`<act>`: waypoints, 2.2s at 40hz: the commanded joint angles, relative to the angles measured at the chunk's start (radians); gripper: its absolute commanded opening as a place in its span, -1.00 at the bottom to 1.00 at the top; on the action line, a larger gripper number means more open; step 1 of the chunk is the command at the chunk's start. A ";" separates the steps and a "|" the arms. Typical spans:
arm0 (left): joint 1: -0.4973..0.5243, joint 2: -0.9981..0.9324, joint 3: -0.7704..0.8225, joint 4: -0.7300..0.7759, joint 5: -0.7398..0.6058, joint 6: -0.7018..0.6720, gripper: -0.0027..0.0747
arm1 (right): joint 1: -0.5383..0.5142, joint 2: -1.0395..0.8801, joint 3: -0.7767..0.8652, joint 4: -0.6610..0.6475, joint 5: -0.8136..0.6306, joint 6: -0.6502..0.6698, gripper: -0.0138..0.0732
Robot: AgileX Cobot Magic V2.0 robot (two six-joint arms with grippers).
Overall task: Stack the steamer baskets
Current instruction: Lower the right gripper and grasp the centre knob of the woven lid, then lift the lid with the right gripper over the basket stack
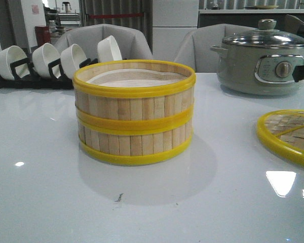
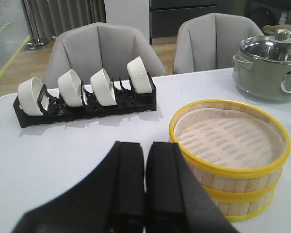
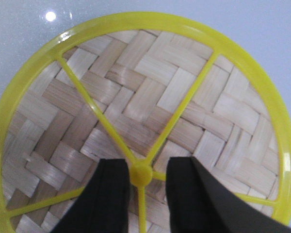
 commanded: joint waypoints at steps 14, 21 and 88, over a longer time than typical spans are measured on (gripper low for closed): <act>0.000 0.011 -0.027 0.006 -0.076 -0.011 -0.70 | -0.006 -0.011 -0.034 0.028 -0.042 -0.003 0.06; 0.000 0.011 -0.027 0.006 -0.076 -0.011 -0.70 | -0.006 -0.008 -0.034 0.029 -0.052 -0.003 -0.05; -0.009 0.011 -0.027 0.006 -0.076 -0.011 -0.70 | 0.619 0.169 -0.955 0.116 0.436 -0.073 -0.55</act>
